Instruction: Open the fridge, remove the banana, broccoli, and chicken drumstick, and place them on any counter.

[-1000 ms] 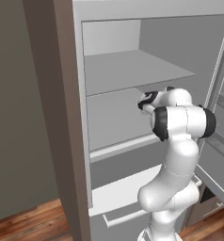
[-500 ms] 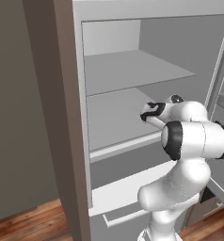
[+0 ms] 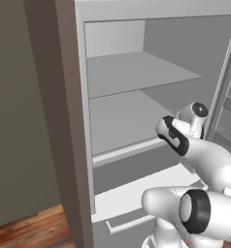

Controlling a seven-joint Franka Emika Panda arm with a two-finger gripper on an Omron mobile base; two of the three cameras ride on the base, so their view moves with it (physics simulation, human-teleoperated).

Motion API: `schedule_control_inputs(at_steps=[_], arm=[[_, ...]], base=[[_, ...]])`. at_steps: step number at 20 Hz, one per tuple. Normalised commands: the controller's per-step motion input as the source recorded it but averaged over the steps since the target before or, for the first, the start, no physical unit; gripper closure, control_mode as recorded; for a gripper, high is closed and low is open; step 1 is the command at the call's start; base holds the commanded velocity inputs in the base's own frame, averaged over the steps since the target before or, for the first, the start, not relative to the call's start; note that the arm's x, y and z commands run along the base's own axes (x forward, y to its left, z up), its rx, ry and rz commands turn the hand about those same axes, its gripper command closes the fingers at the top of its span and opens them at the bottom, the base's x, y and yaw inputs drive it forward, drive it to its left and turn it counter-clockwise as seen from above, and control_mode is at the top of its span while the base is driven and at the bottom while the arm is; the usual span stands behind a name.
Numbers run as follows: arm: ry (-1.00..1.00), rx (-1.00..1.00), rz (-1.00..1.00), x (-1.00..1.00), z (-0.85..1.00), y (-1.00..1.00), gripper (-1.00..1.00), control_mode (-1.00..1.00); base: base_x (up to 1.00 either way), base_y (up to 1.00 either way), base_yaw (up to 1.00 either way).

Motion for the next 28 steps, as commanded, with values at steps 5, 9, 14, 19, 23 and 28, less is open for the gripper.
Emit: schedule_control_inputs(at_steps=[5, 9, 14, 19, 23, 28], arm=[[0.11, 0.0, 0.05, -1.0, 0.92, 0.01, 1.0, -1.0], [0.2, 0.0, 0.05, -0.99, 0.76, 0.17, 1.0, -1.0], [0.24, 0.0, 0.07, -0.81, 0.77, 0.29, 1.0, -1.0], [0.1, 0.0, 0.1, -0.62, 0.4, 0.33, 1.0, -1.0], [0.0, -0.01, 0.07, -0.72, 0.16, 0.13, 1.0, -1.0], [-0.06, 0.0, 0.0, -0.84, 0.0, 0.05, 1.0, -1.0]], base=[[0.0, 0.0, 0.0], [0.0, 0.0, 0.0], [0.0, 0.0, 0.0], [0.0, 0.0, 0.0], [0.0, 0.0, 0.0], [0.0, 0.0, 0.0]])
